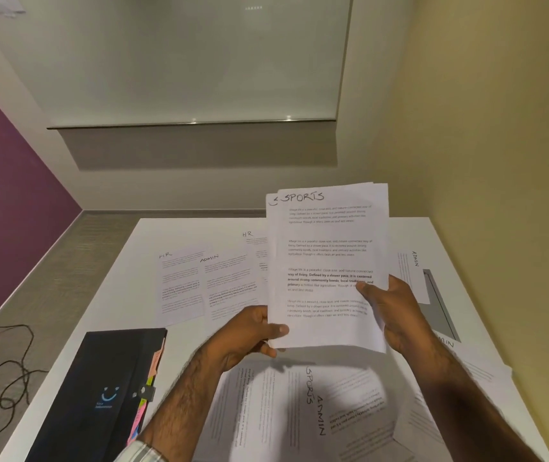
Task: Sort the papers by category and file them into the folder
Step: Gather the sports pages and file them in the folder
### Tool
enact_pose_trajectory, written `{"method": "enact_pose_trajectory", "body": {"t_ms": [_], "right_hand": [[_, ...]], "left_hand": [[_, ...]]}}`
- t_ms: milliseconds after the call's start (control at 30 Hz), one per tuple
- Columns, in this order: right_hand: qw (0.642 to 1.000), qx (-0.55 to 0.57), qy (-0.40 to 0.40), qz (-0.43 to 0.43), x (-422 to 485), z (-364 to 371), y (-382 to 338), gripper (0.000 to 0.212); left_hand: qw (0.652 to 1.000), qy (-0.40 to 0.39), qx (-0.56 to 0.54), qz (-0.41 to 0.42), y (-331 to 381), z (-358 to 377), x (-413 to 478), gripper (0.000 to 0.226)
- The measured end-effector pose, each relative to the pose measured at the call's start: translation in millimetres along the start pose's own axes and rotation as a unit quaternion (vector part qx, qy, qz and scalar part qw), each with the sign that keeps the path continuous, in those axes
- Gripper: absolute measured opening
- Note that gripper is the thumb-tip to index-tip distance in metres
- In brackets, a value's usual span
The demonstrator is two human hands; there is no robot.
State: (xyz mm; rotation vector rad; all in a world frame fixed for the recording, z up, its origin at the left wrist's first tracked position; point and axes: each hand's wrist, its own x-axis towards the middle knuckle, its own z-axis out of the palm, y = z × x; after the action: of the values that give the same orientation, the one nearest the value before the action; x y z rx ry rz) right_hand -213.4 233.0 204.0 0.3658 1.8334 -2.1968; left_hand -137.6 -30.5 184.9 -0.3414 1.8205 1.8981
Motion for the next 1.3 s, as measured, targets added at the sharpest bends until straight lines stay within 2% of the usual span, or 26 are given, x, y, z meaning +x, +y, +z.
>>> {"method": "enact_pose_trajectory", "body": {"t_ms": [100,267,367,533,667,767,867,1000,1167,1300], "right_hand": [[1.000,0.001,-0.004,-0.007,-0.7,-2.5,1.8,0.039],[0.999,-0.022,-0.047,-0.011,-8.2,2.3,4.5,0.037],[0.997,-0.031,-0.062,-0.017,-11.1,4.8,9.5,0.039],[0.997,-0.016,-0.066,-0.021,-10.0,-0.7,10.6,0.040],[0.998,0.002,-0.060,-0.023,-8.9,-10.5,8.4,0.041],[0.998,0.008,-0.063,-0.027,-9.9,-17.6,5.3,0.042],[0.996,-0.016,-0.090,-0.014,-14.3,-17.2,3.1,0.037],[0.989,-0.067,-0.133,0.005,-21.0,-11.4,2.8,0.029],[0.978,-0.125,-0.169,-0.004,-24.0,-6.6,-3.5,0.032],[0.973,-0.164,-0.162,-0.022,-25.0,-6.1,-8.8,0.030]], "left_hand": [[1.000,0.001,-0.018,0.002,-4.7,-4.6,-3.2,0.029],[0.997,0.076,0.005,-0.002,-2.3,-1.5,-4.0,0.030],[0.996,0.091,0.008,-0.003,-0.3,1.8,-1.3,0.019],[0.996,0.074,0.044,0.011,-4.1,2.7,-1.4,0.048],[0.996,0.041,0.054,0.053,-10.3,-0.5,-6.0,0.057],[0.996,0.048,0.043,0.067,-10.5,2.6,-7.1,0.047],[0.989,0.100,-0.024,0.107,-0.7,9.4,-6.6,0.030],[0.968,0.161,-0.097,0.164,22.8,20.8,-7.7,0.029],[0.961,0.180,-0.089,0.190,36.8,26.2,-8.1,0.026],[0.962,0.176,-0.072,0.195,34.9,27.2,-8.9,0.025]]}}
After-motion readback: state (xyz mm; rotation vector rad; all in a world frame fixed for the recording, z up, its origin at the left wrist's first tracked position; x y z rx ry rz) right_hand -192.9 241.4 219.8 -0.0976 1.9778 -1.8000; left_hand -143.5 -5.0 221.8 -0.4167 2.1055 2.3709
